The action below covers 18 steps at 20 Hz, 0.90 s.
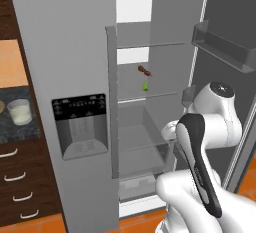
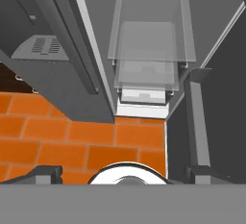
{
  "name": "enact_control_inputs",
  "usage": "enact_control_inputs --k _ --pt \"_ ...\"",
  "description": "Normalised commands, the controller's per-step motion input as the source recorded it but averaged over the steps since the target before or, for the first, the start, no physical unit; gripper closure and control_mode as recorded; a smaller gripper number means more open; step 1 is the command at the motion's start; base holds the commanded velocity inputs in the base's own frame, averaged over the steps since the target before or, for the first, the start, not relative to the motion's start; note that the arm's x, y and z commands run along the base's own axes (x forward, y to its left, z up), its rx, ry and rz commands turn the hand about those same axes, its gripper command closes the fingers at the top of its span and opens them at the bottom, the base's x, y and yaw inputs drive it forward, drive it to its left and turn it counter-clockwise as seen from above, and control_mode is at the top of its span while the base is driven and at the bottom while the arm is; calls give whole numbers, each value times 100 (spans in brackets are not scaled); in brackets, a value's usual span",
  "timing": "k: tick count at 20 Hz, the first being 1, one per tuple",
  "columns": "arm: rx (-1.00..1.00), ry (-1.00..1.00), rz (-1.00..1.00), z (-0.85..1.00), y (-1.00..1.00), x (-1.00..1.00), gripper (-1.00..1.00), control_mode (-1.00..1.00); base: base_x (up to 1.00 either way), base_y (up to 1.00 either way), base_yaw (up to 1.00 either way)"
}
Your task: Grab a lemon wedge from the fridge and one ice cube from the ice bowl, and put them in the glass of lemonade.
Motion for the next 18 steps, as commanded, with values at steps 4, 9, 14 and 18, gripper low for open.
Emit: enact_control_inputs --k 4,9,14,18 --pt "0 0 0 0 0 0 -100 100 46 -24 -7" --pt "0 0 0 0 0 0 -100 100 77 -16 -6" --pt "0 0 0 0 0 0 -100 100 74 -9 -4" --pt "0 -3 -3 0 0 23 -100 -100 0 0 0"
